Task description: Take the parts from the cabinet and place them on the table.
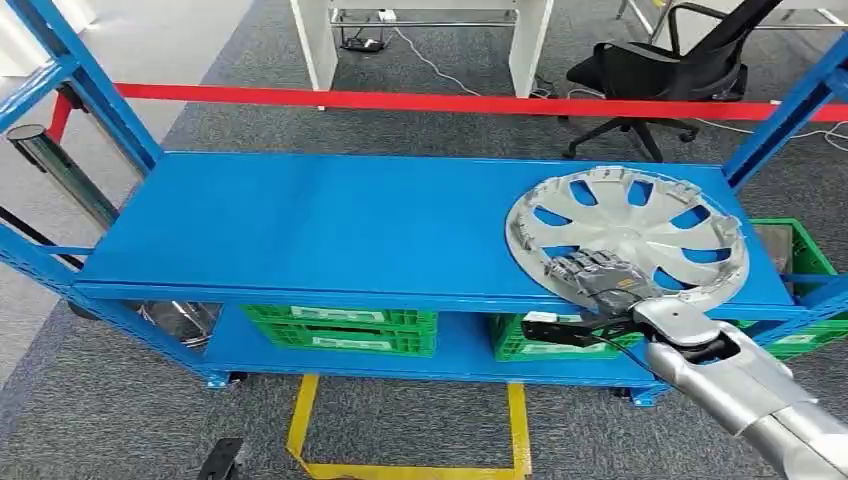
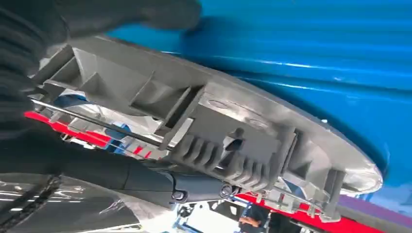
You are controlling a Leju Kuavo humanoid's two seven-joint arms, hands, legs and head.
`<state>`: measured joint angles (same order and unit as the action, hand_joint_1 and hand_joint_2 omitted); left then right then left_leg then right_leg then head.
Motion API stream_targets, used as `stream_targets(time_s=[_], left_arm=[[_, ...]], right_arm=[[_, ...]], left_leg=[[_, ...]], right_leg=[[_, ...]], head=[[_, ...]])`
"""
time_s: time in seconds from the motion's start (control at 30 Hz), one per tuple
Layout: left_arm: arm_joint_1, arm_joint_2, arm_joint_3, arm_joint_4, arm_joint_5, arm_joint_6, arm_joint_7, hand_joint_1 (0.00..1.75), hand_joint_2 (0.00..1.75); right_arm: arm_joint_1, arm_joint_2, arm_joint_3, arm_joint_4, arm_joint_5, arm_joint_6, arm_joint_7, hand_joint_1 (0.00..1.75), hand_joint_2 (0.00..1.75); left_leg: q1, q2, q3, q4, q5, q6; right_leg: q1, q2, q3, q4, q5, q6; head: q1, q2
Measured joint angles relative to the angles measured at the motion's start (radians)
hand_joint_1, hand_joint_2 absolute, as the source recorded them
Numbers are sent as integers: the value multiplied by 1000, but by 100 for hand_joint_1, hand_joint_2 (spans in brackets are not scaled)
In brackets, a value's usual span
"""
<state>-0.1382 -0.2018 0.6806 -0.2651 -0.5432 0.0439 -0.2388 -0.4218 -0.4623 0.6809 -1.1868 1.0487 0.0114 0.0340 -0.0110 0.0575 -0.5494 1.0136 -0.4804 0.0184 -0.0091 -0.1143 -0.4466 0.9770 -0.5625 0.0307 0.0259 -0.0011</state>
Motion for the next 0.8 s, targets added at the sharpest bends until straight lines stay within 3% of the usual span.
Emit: stream_targets(time_s=[0.23, 0.43, 0.63, 0.8], left_arm=[[1, 0, 5, 0, 11, 5, -6, 0, 0], [10, 0, 14, 0, 24, 9, -11, 0, 0], [16, 0, 29, 0, 32, 14, -27, 0, 0], [19, -1, 38, 0, 34, 24, -40, 0, 0]], right_arm=[[10, 0, -2, -15, -12, -16, 3, 175, 175], [54, 0, -26, -119, 12, -108, 18, 175, 175], [112, 13, -64, -266, 98, -250, 24, 175, 175], [192, 39, -102, -398, 188, -443, 5, 175, 175]], left_leg=[[0, 3, 0, 0, 0, 0], [0, 6, 1, 0, 1, 1], [0, 5, -1, 0, 2, 2], [-1, 5, -5, 0, 2, 2]], right_leg=[[0, 4, -1, 0, 1, 0], [0, 6, -2, 2, 2, 1], [0, 3, -3, 2, 2, 1], [0, 3, -7, 2, 2, 1]], head=[[0, 0], [0, 0], [0, 0], [0, 0]])
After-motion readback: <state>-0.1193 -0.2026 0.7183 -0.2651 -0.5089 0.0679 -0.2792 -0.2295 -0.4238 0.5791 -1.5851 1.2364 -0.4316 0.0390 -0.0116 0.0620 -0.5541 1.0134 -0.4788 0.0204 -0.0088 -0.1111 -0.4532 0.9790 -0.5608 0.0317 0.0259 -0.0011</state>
